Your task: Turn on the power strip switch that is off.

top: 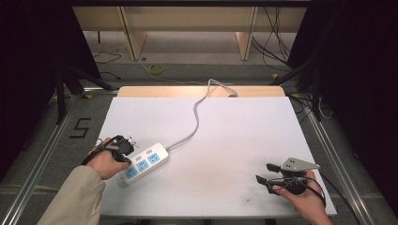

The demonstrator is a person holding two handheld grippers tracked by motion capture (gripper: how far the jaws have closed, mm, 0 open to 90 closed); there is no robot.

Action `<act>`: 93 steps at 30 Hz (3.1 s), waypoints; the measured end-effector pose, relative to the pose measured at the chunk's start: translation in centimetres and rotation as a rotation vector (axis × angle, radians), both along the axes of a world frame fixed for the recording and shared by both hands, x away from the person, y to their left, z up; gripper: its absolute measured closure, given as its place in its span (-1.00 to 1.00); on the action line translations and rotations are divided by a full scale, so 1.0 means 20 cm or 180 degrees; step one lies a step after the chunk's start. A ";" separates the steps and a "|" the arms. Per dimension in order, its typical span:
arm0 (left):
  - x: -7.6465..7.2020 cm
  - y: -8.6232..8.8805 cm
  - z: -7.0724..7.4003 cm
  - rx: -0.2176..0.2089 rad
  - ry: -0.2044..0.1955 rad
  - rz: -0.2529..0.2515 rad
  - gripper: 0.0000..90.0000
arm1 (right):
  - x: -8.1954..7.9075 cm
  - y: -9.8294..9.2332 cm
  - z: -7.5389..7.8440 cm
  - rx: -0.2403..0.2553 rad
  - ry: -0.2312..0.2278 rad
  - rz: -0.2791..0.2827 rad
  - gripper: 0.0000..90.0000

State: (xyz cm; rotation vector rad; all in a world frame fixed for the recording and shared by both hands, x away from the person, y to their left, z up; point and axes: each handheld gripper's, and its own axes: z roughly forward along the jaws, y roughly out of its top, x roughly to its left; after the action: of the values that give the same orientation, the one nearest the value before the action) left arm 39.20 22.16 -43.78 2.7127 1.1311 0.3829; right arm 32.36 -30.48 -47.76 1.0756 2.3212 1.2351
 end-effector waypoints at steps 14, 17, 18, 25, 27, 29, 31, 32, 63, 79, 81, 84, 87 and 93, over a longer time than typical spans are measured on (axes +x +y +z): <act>0.00 0.00 0.00 -0.0015 -0.0013 0.0007 1.00 | 0.00 0.00 0.00 -0.0002 -0.0008 0.0000 -0.25; 0.00 0.00 0.00 -0.0018 -0.0022 0.0012 1.00 | 0.00 0.00 0.00 0.0001 -0.0005 -0.0005 -0.25; -0.01 0.01 0.00 -0.0021 -0.0029 0.0008 1.00 | 0.00 0.00 0.00 0.0001 -0.0005 -0.0005 -0.25; -0.01 0.01 0.00 -0.0042 -0.0055 0.0015 1.00 | 0.00 0.00 0.00 -0.0002 -0.0007 -0.0001 -0.25; -0.01 0.01 0.00 -0.0041 -0.0060 0.0011 1.00 | 0.00 0.00 0.00 0.0001 -0.0007 -0.0004 -0.25; -0.02 0.01 -0.01 -0.0049 -0.0071 0.0012 1.00 | 0.00 0.00 0.00 -0.0001 -0.0006 -0.0005 -0.25; -0.02 0.01 -0.01 -0.0055 -0.0086 0.0009 1.00 | 0.00 0.00 0.00 0.0000 -0.0007 -0.0003 -0.25; -0.02 0.01 -0.01 -0.0061 -0.0087 0.0016 1.00 | 0.00 0.00 0.00 -0.0003 -0.0007 -0.0003 -0.25; -0.03 0.02 0.00 -0.0083 -0.0129 -0.0023 1.00 | 0.00 0.00 0.00 -0.0002 -0.0005 -0.0008 -0.25; -0.04 0.03 0.01 -0.0222 -0.0261 -0.0008 1.00 | 0.00 0.00 0.00 0.0001 -0.0008 -0.0009 -0.25; -0.04 0.02 0.01 -0.0248 -0.0300 -0.0005 1.00 | 0.00 0.00 0.00 -0.0002 -0.0007 -0.0008 -0.25; -0.04 0.02 0.02 -0.0282 -0.0351 -0.0024 1.00 | 0.00 0.00 0.00 -0.0002 -0.0005 -0.0007 -0.25; -0.04 0.01 0.03 -0.0303 -0.0414 -0.0049 0.99 | 0.00 0.00 0.00 -0.0001 -0.0008 -0.0008 -0.25; -0.05 -0.01 0.05 -0.0392 -0.0514 -0.0061 0.99 | 0.00 0.00 0.00 -0.0001 -0.0004 -0.0007 -0.25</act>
State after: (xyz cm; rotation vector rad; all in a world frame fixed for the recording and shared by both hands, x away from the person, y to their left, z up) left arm 38.14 21.98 -42.86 2.5335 1.0482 0.5017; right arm 32.38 -30.50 -47.73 1.0765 2.3186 1.2342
